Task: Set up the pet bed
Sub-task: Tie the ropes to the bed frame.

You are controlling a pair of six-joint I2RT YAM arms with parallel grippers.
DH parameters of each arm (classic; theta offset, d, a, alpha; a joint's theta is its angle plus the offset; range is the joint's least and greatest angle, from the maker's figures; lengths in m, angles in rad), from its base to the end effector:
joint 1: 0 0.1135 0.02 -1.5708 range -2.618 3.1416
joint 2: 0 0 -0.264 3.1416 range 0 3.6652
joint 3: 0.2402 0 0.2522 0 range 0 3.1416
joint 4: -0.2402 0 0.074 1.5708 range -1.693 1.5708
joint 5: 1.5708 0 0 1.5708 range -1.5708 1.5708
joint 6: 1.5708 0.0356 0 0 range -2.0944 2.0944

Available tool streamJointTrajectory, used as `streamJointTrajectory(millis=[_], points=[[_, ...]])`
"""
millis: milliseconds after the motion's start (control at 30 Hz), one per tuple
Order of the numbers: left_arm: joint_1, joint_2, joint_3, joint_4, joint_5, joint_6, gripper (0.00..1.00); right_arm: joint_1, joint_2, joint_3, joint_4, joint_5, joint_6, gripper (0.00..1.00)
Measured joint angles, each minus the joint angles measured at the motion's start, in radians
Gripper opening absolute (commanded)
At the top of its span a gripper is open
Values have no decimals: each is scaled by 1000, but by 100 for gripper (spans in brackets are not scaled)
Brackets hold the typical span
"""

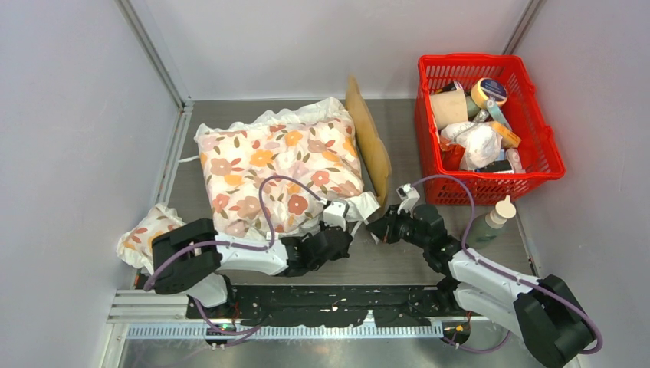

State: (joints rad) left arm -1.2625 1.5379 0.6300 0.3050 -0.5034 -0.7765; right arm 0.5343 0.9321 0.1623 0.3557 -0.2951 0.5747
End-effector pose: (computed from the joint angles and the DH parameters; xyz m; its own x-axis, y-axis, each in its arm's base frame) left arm 0.1062 -0.2768 0.1616 -0.6232 -0.0662 -0.7793 0.3888 0.8383 -0.3821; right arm 0.1489 0.1002 0.1546 -0.6801 0.2019 -0.7048 -0.4130 0.6887 0.5959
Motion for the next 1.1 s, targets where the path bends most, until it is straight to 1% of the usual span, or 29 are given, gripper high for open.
streamJointTrajectory(millis=[333, 600, 900, 1100], points=[[18, -33, 69, -10, -6, 80, 0, 0, -31, -41, 20, 5, 13, 5], [55, -38, 119, -23, -10, 144, 0, 0, -31, -57, 45, 5, 26, 5], [60, -34, 174, 53, 63, 247, 0, 0, -32, -65, 62, 6, 33, 5], [57, -35, 178, 66, 70, 284, 0, 0, -32, -73, 68, 17, 34, 5]])
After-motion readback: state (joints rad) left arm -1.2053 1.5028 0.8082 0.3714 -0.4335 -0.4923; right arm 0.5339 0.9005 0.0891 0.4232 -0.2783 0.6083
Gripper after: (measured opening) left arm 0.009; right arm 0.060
